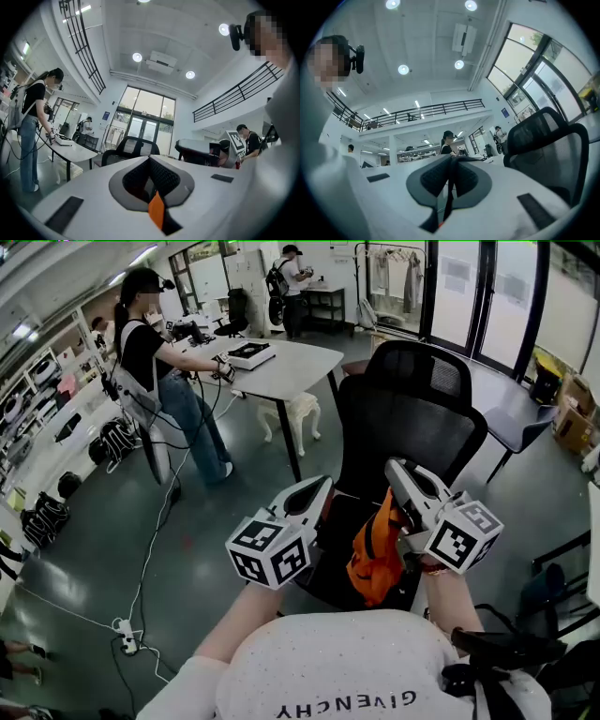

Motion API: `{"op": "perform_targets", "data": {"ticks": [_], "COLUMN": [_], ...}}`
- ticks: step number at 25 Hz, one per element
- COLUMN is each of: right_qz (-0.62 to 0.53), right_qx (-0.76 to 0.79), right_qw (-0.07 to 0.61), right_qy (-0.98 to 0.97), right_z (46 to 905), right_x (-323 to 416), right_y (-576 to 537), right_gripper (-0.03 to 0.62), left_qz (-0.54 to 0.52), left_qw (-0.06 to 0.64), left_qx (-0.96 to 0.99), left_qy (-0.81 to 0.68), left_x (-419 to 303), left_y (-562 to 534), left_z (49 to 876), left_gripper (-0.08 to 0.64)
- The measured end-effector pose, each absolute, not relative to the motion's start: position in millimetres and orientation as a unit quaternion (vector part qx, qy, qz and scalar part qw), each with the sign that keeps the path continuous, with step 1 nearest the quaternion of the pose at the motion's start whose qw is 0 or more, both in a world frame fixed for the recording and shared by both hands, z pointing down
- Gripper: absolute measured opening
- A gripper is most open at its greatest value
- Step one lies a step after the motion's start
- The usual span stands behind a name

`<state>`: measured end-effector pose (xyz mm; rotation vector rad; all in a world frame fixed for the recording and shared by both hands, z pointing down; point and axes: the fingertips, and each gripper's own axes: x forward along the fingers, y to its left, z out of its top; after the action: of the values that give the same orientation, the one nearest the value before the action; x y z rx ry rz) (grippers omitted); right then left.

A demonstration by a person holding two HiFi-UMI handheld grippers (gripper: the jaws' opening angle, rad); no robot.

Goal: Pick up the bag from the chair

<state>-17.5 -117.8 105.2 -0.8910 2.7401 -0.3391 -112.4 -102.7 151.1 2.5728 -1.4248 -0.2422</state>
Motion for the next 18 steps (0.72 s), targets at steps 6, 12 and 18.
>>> {"op": "perform_targets", "data": {"ticks": [6, 12, 18], "right_qz": [-0.119, -0.109, -0.112], "right_qx": [-0.32, -0.352, -0.367], "right_qw": [0.129, 0.112, 0.12], "right_qy": [0.931, 0.923, 0.916], "right_z": [109.5, 112.2, 111.2], "right_x": [-19.9, -30.5, -44.2], "right_y": [-87.8, -42.3, 7.9], "right_gripper": [-0.003, -0.003, -0.003], "left_qz": [-0.077, -0.073, -0.081], "left_qw": [0.1, 0.103, 0.11], "left_qx": [0.871, 0.879, 0.882], "left_qy": [-0.475, -0.459, -0.451], "left_x": [-123.8, -137.7, -158.7], "left_y": [-78.6, -35.9, 12.0], "left_z": [155.0, 152.0, 148.9], "left_gripper": [0.006, 0.006, 0.006]}}
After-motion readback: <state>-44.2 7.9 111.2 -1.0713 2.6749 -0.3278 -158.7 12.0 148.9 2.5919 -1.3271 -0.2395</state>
